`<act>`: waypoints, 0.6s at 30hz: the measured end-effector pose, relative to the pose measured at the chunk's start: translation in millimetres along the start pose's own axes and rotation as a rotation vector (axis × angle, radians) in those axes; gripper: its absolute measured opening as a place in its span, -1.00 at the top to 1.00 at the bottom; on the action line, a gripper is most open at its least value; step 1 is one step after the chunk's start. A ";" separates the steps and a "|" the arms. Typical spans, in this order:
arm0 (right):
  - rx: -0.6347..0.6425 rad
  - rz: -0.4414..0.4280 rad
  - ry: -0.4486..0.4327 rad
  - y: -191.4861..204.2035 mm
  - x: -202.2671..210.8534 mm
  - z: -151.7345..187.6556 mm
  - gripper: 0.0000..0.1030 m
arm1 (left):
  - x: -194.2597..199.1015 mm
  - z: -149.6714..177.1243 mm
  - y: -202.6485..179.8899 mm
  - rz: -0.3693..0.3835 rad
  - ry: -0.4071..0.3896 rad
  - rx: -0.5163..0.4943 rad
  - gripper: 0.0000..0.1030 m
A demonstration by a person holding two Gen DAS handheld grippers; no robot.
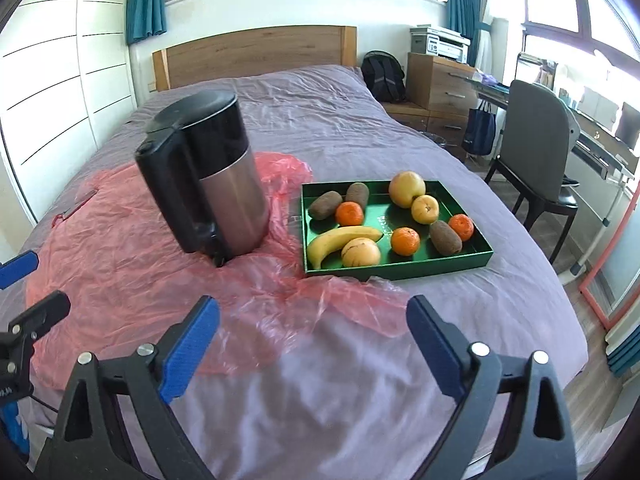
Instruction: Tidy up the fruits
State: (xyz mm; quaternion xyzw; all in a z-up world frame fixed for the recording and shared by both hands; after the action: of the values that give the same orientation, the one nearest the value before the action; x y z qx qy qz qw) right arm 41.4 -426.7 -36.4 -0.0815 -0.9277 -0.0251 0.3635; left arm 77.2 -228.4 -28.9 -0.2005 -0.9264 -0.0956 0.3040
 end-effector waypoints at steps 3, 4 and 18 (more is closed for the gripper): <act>0.029 -0.016 -0.019 15.2 16.5 3.5 -1.00 | 20.5 7.3 21.7 -0.042 -0.031 0.014 -0.72; 0.041 -0.028 -0.028 20.8 21.9 3.9 -1.00 | 27.2 9.1 28.9 -0.059 -0.039 0.014 -0.73; 0.115 -0.060 -0.061 47.9 37.5 6.5 -1.00 | 76.6 37.1 113.1 -0.236 -0.064 0.118 -0.97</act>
State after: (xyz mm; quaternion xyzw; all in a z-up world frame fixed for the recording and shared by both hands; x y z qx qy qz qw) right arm 18.1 -373.9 -16.3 -0.0334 -0.9402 0.0196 0.3383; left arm 50.1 -91.3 -6.2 -0.0749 -0.9568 -0.0694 0.2722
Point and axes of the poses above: each gripper's, at about its wrist camera, not at the fingertips, and x roughly against the way its jaws point, y to its left, z to its underside, the point moved 9 cm from there along -x, roughly the way its jaws point
